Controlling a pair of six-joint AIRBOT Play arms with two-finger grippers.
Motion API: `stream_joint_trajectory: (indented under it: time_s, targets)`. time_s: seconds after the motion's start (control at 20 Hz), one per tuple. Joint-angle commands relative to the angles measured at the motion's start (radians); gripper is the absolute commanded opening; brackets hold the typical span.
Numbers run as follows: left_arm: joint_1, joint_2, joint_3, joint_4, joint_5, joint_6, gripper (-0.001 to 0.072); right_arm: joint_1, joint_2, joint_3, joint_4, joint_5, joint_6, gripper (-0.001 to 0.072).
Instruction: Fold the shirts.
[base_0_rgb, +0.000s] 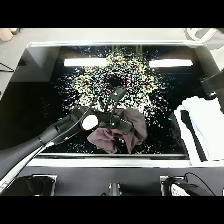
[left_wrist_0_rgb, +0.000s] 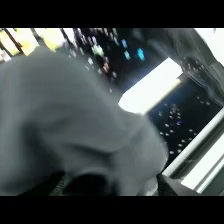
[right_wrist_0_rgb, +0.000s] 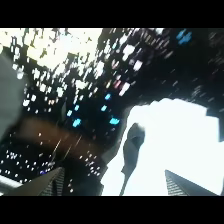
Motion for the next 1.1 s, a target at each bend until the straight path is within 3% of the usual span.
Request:
stream_joint_trajectory:
  time_s: [0.0,0.15,0.3,0.45,0.6,0.95,1.0,1.05]
  targets:
    - [0.095,-0.013,0.086,-0.016,-0.190,0.053,0.0717,0.001,-0.107,-0.012,0.031,0.033,0.018,0.0673]
    - [0.295,0.092,0.130,0.182,-0.447,0.108,0.0717,0.001,-0.100,-0.156,0.180,0.031,0.021,0.0673]
    - [0.461,0.198,-0.047,0.166,-0.560,0.120,0.0716,0.023,-0.022,-0.403,0.244,-0.067,0.011,0.0673]
    - [0.491,0.271,-0.341,0.061,-0.449,0.119,0.0716,0.082,0.074,-0.691,0.251,-0.196,-0.021,0.0675]
    - [0.435,0.251,-0.515,-0.094,-0.233,0.119,0.0716,0.146,0.139,-0.889,0.257,-0.261,-0.051,0.0686]
    - [0.319,0.135,-0.530,-0.176,-0.018,0.119,0.0715,0.177,0.198,-1.005,0.269,-0.287,-0.064,0.0696]
    - [0.319,0.126,-0.530,-0.212,0.010,0.119,0.0690,0.177,0.200,-1.017,0.291,-0.298,-0.075,0.0701]
    - [0.318,0.122,-0.530,-0.234,0.030,0.119,0.0586,0.177,0.200,-1.032,0.327,-0.312,-0.097,0.0706]
